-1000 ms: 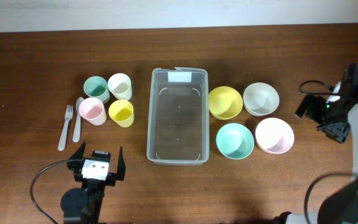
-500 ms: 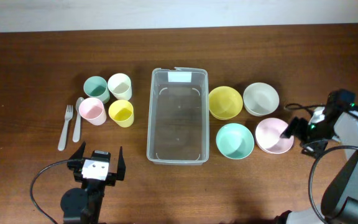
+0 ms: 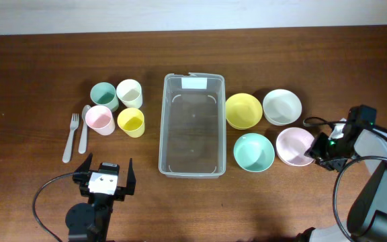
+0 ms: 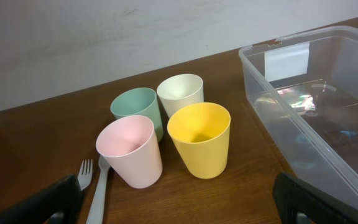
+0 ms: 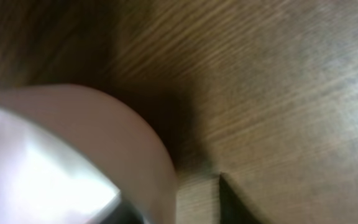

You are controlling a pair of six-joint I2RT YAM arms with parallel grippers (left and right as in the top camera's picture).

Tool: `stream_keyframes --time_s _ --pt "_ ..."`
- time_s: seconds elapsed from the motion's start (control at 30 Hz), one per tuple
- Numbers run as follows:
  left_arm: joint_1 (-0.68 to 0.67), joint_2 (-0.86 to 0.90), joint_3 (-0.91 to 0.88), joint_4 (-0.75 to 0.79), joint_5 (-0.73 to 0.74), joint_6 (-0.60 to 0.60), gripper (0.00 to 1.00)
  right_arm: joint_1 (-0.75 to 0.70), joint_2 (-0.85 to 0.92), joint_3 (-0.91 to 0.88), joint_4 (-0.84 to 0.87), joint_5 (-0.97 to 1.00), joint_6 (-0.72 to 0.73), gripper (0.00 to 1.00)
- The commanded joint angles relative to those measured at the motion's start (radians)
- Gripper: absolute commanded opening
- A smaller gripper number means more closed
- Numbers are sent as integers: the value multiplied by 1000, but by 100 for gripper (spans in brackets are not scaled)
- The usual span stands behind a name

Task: Pack container
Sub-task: 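Move the right gripper to the pink bowl and grasp its rim, then carry the pink bowl into the container and release it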

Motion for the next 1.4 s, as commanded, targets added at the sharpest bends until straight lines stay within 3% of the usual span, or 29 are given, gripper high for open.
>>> stream_keyframes --time_s 0.0,0.03,0.23,0.4,0.6,0.77,0.93,1.1,1.37 --pt "-2 -6 -8 4 15 9 100 5 5 -26 15 -8 18 8" --pt "-2 -6 -8 4 15 9 100 5 5 -25 15 -8 18 4" --pt "-2 -6 -8 4 15 9 100 5 -47 -23 1 0 29 4" --pt "-2 -6 -8 4 15 9 100 8 -248 37 -116 -9 36 4" --pt "-2 -6 -8 4 15 9 100 12 -476 162 -238 -242 35 4" --pt "-2 -6 -8 4 15 9 100 135 -513 294 -298 -356 60 4" --pt "-2 -6 -8 4 15 8 100 407 -420 416 -258 -294 170 4" --pt "-2 -6 -8 4 15 9 100 632 -177 575 -235 -148 232 4" --pt "-2 -6 -8 4 15 9 100 778 254 795 -149 -148 246 4"
